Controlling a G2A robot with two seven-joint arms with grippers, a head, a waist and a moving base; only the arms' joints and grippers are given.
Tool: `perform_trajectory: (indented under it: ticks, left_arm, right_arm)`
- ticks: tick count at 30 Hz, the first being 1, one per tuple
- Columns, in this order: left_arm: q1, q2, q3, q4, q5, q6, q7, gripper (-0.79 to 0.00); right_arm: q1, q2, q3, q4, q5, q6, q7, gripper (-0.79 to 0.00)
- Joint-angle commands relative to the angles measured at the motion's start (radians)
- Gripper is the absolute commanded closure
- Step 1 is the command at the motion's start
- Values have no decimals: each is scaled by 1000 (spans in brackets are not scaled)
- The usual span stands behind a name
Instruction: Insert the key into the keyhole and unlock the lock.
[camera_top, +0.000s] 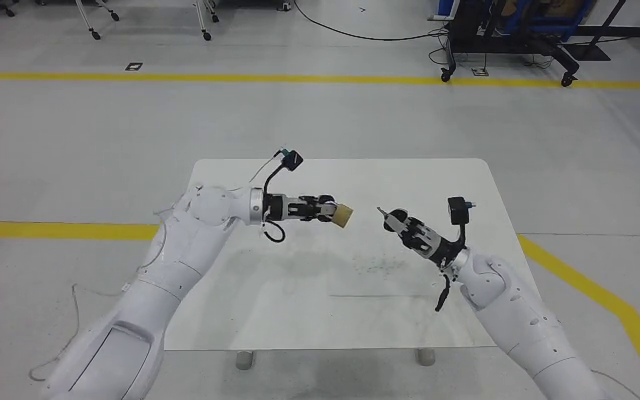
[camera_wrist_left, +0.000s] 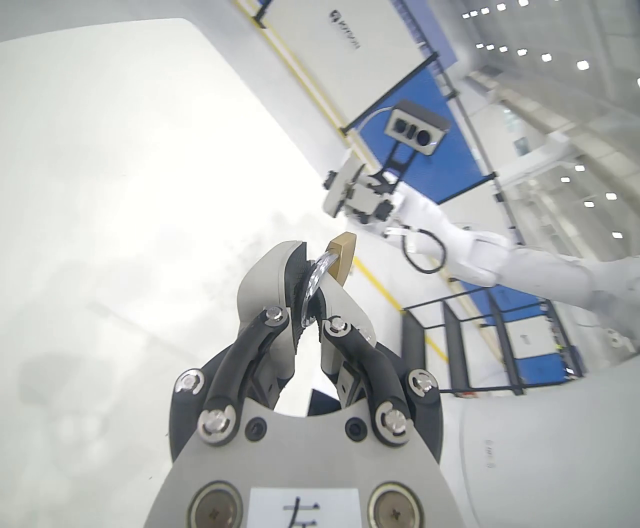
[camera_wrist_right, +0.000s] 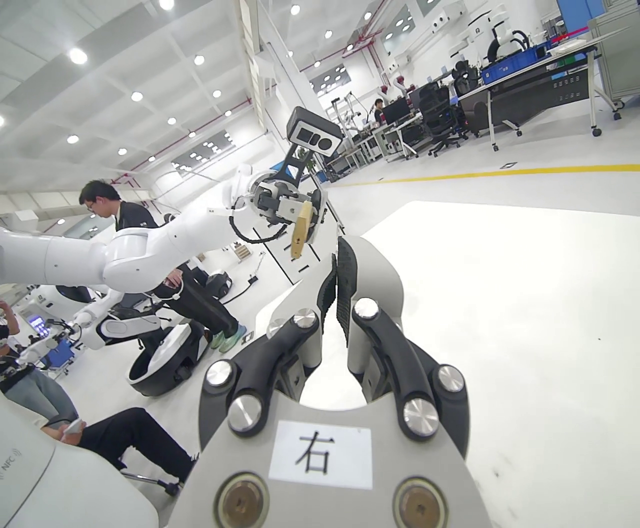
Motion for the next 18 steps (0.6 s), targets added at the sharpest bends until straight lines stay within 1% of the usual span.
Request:
perform_trajectory:
  ticks: [1,4,7,12,18]
  left_arm:
    - [-35,-20,44,51,-88,13,-16,0]
    - [-71,-40,100,100,-151,24,-27,0]
    - [-98,-50,148,118,-212,64,-67,0]
    - [-128,-57,194,153,-286,102,-105,0]
    - [-145,-57,237,164,-306,103,-107,0]
  right_arm:
    - [7,-2,-2,5,13,5,12,0]
    - [13,-6,0,6,39,4,14,0]
    - [21,-12,3,-16,64,-1,-5,0]
    - [47,-23,-8,-47,63,-1,-25,0]
    - [88,-34,-16,-28,31,-1,-15,0]
